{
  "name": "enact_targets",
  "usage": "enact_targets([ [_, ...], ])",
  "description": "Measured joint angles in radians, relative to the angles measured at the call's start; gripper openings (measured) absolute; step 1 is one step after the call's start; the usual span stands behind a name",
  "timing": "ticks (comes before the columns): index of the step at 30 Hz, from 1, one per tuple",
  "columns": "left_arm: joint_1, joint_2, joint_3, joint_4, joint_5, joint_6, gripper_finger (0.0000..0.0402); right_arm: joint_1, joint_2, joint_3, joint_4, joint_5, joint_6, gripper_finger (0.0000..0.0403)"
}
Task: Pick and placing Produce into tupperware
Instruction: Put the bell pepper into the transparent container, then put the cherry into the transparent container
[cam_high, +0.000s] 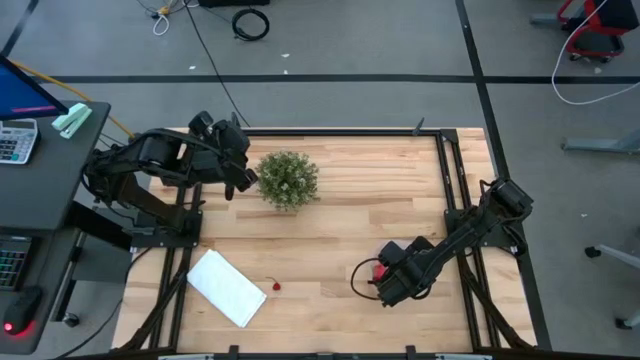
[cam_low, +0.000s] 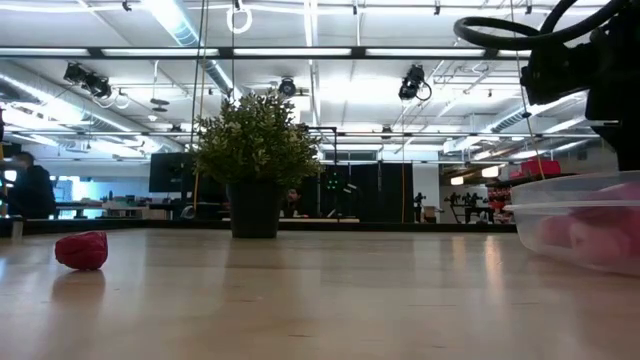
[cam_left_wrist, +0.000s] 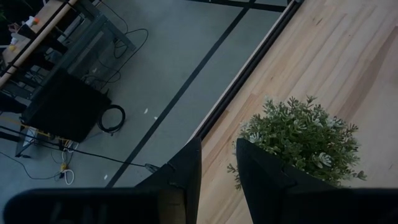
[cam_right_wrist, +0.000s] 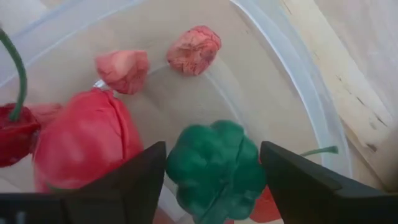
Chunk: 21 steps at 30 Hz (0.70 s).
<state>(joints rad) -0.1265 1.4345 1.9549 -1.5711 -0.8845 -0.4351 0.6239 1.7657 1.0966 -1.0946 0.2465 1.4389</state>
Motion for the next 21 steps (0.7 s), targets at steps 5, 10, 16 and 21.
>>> enact_targets([
  [5,0.0,0.0,0.0,0.0,0.0,0.0,0.0107,0.0,0.0,0.0,0.0,0.002,-0.003,0.0274],
  [10,0.0,0.0,0.0,0.0,0.0,0.0,0.0107,-0.007,-0.035,0.013,-0.028,-0.013,-0.021,0.0272],
  [16,0.0,0.0,0.0,0.0,0.0,-0.007,0.0107,-0.027,-0.141,0.03,-0.034,-0.011,-0.019,0.0271],
  [21,0.0,0.0,0.0,0.0,0.102,-0.067,0.0107,-0.026,-0.241,0.032,-0.006,0.02,0.03,0.0266],
])
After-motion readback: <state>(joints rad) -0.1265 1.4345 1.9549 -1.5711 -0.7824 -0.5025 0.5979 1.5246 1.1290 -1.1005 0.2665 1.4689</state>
